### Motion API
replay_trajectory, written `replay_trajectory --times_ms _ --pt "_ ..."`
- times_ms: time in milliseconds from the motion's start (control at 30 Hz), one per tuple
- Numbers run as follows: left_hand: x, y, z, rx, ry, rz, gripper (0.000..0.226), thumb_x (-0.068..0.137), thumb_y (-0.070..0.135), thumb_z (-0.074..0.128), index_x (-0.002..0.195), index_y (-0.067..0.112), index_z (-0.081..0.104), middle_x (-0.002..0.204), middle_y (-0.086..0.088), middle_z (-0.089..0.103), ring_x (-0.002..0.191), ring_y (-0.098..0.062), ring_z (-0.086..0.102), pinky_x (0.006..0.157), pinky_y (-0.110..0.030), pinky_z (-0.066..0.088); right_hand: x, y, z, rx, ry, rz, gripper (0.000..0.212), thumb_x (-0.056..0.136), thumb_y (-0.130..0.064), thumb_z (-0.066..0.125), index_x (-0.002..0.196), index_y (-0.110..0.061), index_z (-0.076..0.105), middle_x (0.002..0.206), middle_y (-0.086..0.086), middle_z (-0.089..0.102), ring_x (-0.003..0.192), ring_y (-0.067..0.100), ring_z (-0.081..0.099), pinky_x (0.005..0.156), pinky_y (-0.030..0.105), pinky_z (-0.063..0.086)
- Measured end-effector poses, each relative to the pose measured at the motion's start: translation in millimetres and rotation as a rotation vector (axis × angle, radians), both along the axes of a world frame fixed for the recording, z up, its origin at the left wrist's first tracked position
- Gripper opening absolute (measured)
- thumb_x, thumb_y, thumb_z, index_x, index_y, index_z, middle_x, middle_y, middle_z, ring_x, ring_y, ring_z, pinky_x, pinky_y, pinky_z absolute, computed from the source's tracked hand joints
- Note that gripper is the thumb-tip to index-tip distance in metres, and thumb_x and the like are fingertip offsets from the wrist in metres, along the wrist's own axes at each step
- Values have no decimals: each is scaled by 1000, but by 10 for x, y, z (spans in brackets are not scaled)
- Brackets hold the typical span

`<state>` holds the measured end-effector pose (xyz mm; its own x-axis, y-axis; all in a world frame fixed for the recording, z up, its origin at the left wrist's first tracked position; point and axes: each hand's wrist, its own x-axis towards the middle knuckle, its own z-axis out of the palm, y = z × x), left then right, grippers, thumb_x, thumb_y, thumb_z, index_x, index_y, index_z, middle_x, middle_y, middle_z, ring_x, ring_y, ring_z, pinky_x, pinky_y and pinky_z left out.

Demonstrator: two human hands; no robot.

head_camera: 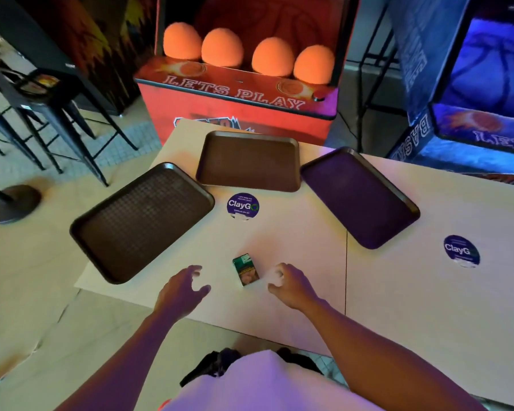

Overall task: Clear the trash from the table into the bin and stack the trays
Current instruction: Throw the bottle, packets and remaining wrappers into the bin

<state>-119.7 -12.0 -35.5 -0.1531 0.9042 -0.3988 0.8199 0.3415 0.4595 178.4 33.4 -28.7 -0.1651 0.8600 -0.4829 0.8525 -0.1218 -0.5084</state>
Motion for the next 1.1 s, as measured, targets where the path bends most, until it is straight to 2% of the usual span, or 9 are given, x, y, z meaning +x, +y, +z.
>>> replay_trajectory --times_ms 167,333,533,667,867,1033,1100 --pt "-69 -133 -30 -23 33 13 64 91 49 72 147 29 49 142 7 62 129 -16 60 106 -41 50 -413 175 -156 0 -19 62 69 86 -47 73 139 -14 47 136 8 51 125 28 56 99 39 53" --pt "-124 -16 0 -16 94 -60 68 92 50 68 152 27 44 150 4 55 136 -20 53 110 -42 46 -802 304 -261 6 -127 106 95 78 -57 79 148 -11 32 142 11 40 131 32 47 100 43 53" --pt "-162 133 -36 -36 102 -150 69 94 52 64 154 27 41 154 2 52 140 -22 49 113 -45 44 -921 242 -373 9 -162 34 78 85 -33 76 145 -7 34 140 15 43 127 33 49 100 43 52" --pt "-44 236 -63 -50 39 -193 65 95 50 66 152 27 44 152 3 53 138 -21 51 112 -42 45 -768 61 -322 28 -86 -43 71 83 -33 75 140 -8 41 134 13 47 122 31 52 100 40 51" --pt "425 421 -107 -94 -87 -317 60 94 50 68 146 25 51 141 3 63 128 -19 60 107 -39 48 -219 -375 -149 54 -41 -222 72 80 -35 77 140 -11 45 132 10 49 120 27 54 100 39 51" --pt "1177 472 -91 -169 -291 -349 57 91 61 66 133 22 64 124 1 74 106 -15 71 94 -30 52 308 -804 -64 80 13 -404 76 78 -37 80 143 -15 47 133 9 49 120 25 55 101 38 51" --pt "1491 423 -88 -211 -375 -352 57 89 67 63 127 25 67 118 2 75 100 -14 72 93 -33 55 470 -945 -46 92 32 -454 77 76 -37 82 143 -16 48 131 8 51 118 25 57 100 38 51"
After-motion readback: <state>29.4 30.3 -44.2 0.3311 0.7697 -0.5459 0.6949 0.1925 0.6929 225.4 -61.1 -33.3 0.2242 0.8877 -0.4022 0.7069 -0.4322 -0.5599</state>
